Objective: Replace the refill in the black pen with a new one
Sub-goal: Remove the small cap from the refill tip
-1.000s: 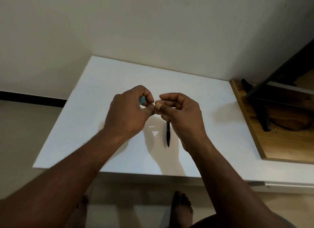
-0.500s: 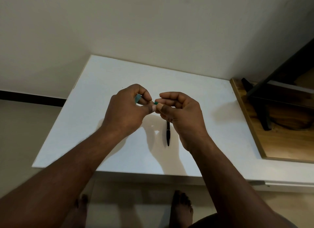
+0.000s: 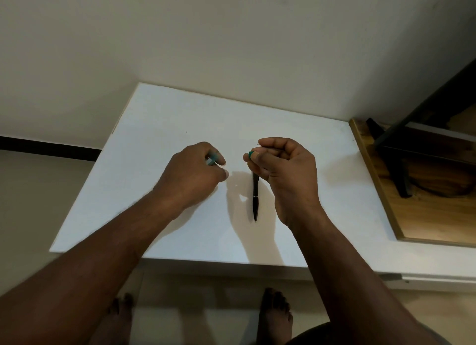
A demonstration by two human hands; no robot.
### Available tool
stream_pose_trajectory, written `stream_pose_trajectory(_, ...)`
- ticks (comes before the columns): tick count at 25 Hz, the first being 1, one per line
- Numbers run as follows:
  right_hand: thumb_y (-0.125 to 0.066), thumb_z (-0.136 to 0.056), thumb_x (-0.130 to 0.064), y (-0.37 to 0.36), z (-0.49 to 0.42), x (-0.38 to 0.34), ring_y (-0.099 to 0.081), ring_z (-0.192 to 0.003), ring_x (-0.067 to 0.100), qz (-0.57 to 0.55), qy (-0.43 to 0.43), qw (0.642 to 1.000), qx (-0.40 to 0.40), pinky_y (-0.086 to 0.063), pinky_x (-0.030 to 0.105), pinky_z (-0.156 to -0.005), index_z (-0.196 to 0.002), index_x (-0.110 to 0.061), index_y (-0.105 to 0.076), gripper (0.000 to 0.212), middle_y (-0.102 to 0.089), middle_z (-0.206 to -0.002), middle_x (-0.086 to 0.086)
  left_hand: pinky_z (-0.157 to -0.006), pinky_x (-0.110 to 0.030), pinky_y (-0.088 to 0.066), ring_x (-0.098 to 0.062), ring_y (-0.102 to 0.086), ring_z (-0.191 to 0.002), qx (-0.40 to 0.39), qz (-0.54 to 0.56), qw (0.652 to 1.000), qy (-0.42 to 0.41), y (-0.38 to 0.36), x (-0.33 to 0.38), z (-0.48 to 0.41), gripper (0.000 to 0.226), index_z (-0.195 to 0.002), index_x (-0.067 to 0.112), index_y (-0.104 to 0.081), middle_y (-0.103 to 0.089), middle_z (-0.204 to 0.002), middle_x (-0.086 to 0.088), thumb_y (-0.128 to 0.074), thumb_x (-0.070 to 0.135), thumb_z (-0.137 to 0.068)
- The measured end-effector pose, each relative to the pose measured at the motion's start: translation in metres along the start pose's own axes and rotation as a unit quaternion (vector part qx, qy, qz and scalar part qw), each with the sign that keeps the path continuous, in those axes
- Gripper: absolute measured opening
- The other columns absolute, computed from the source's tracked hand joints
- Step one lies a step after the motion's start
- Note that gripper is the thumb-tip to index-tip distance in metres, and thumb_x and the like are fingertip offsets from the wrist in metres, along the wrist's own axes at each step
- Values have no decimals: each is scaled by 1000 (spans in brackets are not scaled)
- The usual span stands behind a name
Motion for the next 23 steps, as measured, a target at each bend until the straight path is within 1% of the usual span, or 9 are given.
stream_pose_trajectory(2, -74, -86, 7, -1, 0, 1, -82, -89, 30, 7, -6, 1000, -3, -65, 41, -88, -104, -8, -74, 23, -80, -87, 10, -81, -33, -55, -20, -68, -97, -31, 31, 999, 15, -5, -2, -1, 18, -110, 24, -72, -71, -112, 1, -71, 21, -93)
stream_pose_trajectory(3, -74, -87, 7, -3, 1, 2, -83, -88, 29, 11, -10, 1000, -7, -65, 39, -87, -104, -9, -74, 23, -80, -86, 10, -80, -32, -57, -18, -69, -94, -42, 47, 998, 18, -8, -1, -1, 19, -113, 24, -72, -72, -111, 2, -68, 19, -95)
stream_pose_trajectory(4, -74, -88, 6, -3, 1, 2, -83, -87, 28, 13, -14, 1000, -10, -65, 36, -85, -104, -9, -75, 22, -80, -87, 10, -73, -27, -56, -14, -70, -88, -48, 58, 997, 16, -9, -1, -1, 19, -113, 23, -73, -73, -107, 4, -66, 18, -97)
stream_pose_trajectory(6, -76, -88, 2, -3, 1, 3, -83, -86, 26, 24, -19, 999, -11, -64, 35, -84, -102, -11, -76, 19, -82, -88, 9, -63, -20, -51, -7, -69, -79, -49, 59, 997, 3, -11, 1, -2, 18, -110, 23, -75, -74, -98, 9, -65, 15, -98)
stream_pose_trajectory(12, -79, -89, -6, -4, 1, 2, -82, -89, 22, 71, -2, 997, -14, -64, 38, -88, -103, -16, -77, 17, -83, -89, 6, -78, -26, -57, -8, -71, -86, -35, 74, 996, -18, -8, 2, 0, 21, -103, 26, -79, -75, -93, 13, -69, 9, -95)
stream_pose_trajectory(14, -79, -89, -7, -5, 1, 2, -82, -88, 21, 90, 3, 996, -19, -64, 37, -86, -104, -16, -77, 18, -83, -90, 5, -78, -26, -56, -7, -72, -85, -31, 81, 996, -24, -7, 2, -1, 21, -101, 30, -79, -76, -89, 15, -70, 11, -94)
stream_pose_trajectory(16, -78, -89, -7, -6, 0, 2, -82, -89, 21, 101, 5, 995, -22, -64, 40, -88, -105, -17, -77, 19, -83, -90, 4, -76, -27, -58, -6, -73, -79, -29, 86, 995, -34, -5, 1, -2, 21, -97, 33, -80, -78, -84, 15, -72, 14, -93)
stream_pose_trajectory(18, -78, -89, -6, -7, 1, 1, -82, -90, 23, 111, 8, 993, -24, -65, 43, -91, -105, -18, -76, 20, -83, -91, 4, -76, -31, -61, -2, -72, -78, -30, 84, 995, -45, -4, 2, -2, 22, -95, 38, -79, -77, -86, 22, -73, 17, -93)
stream_pose_trajectory(23, -79, -90, -6, -7, 1, -1, -81, -89, 18, 129, 17, 991, -35, -64, 36, -86, -105, -19, -76, 20, -83, -91, 2, -76, -30, -61, 5, -70, -79, -35, 83, 994, -65, -3, 5, 0, 33, -86, 51, -75, -75, -85, 29, -72, 19, -93)
Point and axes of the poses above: each hand's wrist, its own z-axis away from the middle knuckle, its own y-axis out of the back of the hand, x = y × z, the point moved 6 cm from there along -z, towards the middle knuckle
